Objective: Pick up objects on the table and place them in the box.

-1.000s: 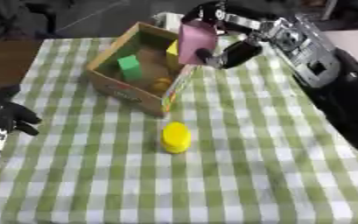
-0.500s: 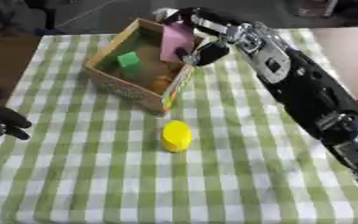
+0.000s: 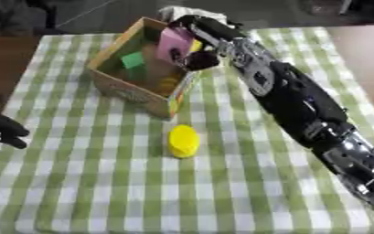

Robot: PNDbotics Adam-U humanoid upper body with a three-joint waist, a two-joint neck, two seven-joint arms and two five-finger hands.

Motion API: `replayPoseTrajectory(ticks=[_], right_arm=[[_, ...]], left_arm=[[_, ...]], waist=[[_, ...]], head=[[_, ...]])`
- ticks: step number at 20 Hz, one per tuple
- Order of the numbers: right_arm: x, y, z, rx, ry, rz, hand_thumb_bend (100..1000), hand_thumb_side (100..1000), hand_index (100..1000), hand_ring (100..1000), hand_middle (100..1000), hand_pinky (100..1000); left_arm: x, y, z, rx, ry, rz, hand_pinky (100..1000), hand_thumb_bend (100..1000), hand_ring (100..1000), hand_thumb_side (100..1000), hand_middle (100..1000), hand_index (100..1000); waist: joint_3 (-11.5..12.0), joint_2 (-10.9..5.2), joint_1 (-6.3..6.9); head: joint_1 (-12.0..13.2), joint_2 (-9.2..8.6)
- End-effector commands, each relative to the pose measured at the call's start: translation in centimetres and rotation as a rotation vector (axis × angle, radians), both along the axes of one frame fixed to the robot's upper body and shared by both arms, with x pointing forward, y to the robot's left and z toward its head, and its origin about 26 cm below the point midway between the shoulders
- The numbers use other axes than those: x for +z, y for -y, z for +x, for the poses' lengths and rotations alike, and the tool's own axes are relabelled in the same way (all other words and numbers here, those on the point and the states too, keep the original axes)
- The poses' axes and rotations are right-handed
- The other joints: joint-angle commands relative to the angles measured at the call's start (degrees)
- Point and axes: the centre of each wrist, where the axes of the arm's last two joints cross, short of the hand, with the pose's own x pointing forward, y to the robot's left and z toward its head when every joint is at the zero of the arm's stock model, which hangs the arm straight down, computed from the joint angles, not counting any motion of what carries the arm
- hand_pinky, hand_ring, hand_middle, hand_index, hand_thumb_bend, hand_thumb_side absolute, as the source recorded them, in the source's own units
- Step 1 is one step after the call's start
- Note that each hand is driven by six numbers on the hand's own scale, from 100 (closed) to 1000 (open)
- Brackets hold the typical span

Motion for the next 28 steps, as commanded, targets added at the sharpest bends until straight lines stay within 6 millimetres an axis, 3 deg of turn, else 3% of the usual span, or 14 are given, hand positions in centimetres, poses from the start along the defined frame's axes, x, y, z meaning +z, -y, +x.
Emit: replayPoseTrajectory(ticks=[1, 8, 18, 22, 26, 27, 28], right_arm=[[0.9, -0.1, 0.2, 0.002, 0.029, -0.031, 100, 669, 986, 810, 961, 863], [0.6, -0.6, 0.0, 0.088, 0.001, -0.065, 100, 803, 1000, 975, 1000, 978], [1.0, -0.7, -0.5, 0.176, -0.037, -0.149, 100, 841, 1000, 1000, 1000, 1000], [1.9, -1.0, -1.0, 0.222, -0.018, -0.133, 100, 761, 1000, 1000, 1000, 1000], [3.5, -1.3, -2.0, 0.262, 0.012, -0.106, 100, 756, 1000, 1000, 1000, 1000], [3.8, -1.6, -2.2, 0.277, 0.021, -0.103, 100, 612, 1000, 1000, 1000, 1000], [4.0, -2.1, -2.4, 0.304, 0.035, -0.102, 100, 599, 1000, 1000, 1000, 1000]], left_arm=[[0.8, 0.1, -0.1, -0.013, 0.030, 0.000, 536, 100, 605, 682, 545, 880], [0.8, 0.1, -0.1, -0.011, 0.029, 0.001, 537, 100, 605, 684, 545, 880], [0.8, 0.0, -0.1, -0.004, 0.028, 0.003, 538, 100, 605, 687, 544, 880], [0.8, -0.1, 0.0, 0.003, 0.029, 0.002, 538, 100, 605, 688, 544, 879], [0.9, -0.1, 0.0, 0.011, 0.032, 0.004, 538, 100, 605, 688, 544, 879], [0.8, -0.3, 0.0, 0.019, 0.032, 0.004, 539, 100, 605, 684, 544, 879], [0.8, -0.5, 0.0, 0.030, 0.034, 0.005, 539, 100, 605, 683, 544, 879]], waist=[[0.0, -0.73, 0.05], [-0.1, -0.68, -0.08], [-0.4, -0.53, -0.33], [-0.9, -0.39, -0.44], [-1.2, -0.27, -0.59], [-1.6, -0.37, -0.78], [-2.2, -0.41, -0.97]], head=[[-0.1, 0.26], [0.1, 0.26], [0.5, 0.26], [0.7, 0.26], [1.0, 0.26], [1.4, 0.26], [2.0, 0.26]])
